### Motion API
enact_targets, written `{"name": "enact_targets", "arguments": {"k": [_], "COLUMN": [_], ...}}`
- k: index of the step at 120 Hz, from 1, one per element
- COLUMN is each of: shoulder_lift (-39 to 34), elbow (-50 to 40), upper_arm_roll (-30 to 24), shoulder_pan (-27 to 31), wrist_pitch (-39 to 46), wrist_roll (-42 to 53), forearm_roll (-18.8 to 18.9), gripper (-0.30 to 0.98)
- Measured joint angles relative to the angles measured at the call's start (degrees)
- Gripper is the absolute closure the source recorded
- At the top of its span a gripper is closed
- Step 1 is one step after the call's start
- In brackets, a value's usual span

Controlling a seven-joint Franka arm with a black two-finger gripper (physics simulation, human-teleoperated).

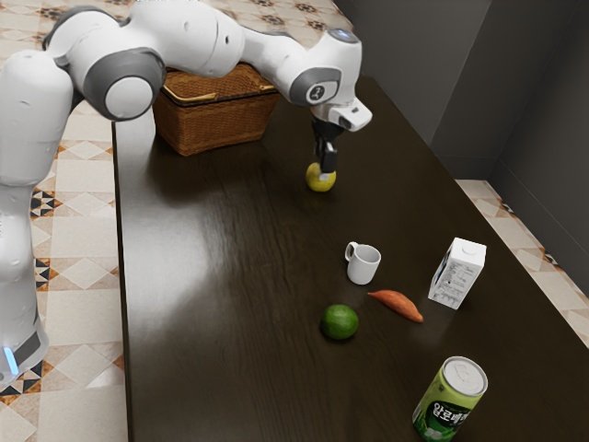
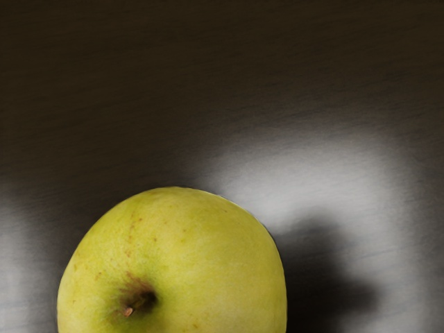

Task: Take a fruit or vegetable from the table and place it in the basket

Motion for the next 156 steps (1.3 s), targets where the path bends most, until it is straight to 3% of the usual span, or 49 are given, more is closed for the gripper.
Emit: {"name": "enact_targets", "arguments": {"k": [50,100,156], "shoulder_lift": [4.63,4.87,4.90], "elbow": [0.24,0.08,0.40], "upper_arm_roll": [-0.47,-0.38,-0.41], "shoulder_pan": [1.88,2.29,1.87], "wrist_pitch": [7.75,6.18,5.21], "wrist_roll": [2.74,4.11,4.31], "forearm_roll": [-2.25,-2.77,-1.81], "gripper": [0.02,0.03,0.29]}}
